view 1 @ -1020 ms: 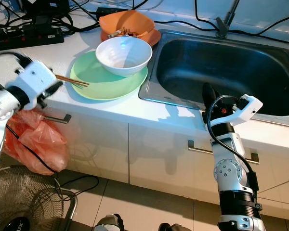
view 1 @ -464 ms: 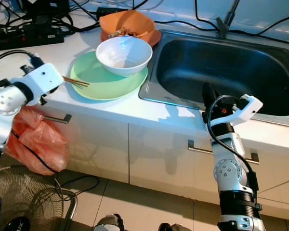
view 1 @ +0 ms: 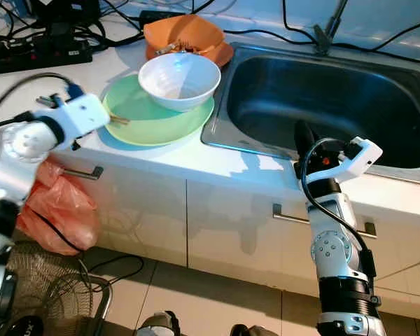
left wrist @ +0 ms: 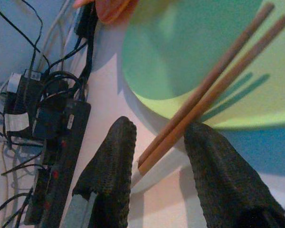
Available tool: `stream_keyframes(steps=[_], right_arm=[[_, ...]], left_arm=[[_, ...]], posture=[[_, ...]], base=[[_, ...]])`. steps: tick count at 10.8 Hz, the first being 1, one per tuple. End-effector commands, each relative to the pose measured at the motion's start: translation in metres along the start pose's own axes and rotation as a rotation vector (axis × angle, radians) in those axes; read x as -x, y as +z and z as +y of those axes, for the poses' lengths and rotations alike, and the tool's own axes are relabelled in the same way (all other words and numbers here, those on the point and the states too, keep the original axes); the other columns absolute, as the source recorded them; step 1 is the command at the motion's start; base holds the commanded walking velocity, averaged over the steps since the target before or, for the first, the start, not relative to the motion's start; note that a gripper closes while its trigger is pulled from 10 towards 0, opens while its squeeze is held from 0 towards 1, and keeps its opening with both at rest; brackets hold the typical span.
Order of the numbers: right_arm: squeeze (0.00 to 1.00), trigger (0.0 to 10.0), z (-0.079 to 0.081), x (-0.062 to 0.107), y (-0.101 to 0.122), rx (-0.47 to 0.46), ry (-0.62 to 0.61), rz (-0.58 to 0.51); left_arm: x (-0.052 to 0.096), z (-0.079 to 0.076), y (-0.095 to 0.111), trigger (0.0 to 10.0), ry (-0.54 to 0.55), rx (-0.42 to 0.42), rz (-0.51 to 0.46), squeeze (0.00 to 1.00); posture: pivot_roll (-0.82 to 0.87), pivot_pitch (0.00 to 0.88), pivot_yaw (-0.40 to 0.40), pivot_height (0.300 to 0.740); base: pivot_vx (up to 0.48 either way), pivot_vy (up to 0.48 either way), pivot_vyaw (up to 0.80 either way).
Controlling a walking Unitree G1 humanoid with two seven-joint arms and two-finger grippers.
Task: Kitchen organization
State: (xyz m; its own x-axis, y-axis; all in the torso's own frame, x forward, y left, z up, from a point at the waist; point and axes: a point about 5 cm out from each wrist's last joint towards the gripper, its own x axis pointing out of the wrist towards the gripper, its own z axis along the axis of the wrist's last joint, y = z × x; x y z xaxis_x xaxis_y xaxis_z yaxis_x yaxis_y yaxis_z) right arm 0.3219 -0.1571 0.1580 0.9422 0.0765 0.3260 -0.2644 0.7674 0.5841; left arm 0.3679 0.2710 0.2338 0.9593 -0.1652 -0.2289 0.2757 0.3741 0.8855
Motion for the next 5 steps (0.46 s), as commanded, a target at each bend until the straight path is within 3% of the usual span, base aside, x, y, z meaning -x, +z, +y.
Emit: stream_keyframes(steps=[1, 5], right_arm=[[0.00, 10.0, -0.0055, 0.0028, -0.0005, 0.005, -0.033, 0.001], [0.00, 10.0, -0.0058, 0.0040, -0.0010, 0.003, -0.035, 0.005]], left_arm=[[-0.0050, 0.0024, 0.0035, 10.0, 0.009, -0.049, 0.014, 0.00], [-0.0131, 0.0027, 0.0006, 10.0, -0.004, -0.097, 0.076, 0.00]], posture=[[0.14, 0.132, -0.015, 0.740], [0.13, 0.134, -0.017, 0.740]], base=[[0.000, 0.000, 0.00], [0.000, 0.000, 0.00]])
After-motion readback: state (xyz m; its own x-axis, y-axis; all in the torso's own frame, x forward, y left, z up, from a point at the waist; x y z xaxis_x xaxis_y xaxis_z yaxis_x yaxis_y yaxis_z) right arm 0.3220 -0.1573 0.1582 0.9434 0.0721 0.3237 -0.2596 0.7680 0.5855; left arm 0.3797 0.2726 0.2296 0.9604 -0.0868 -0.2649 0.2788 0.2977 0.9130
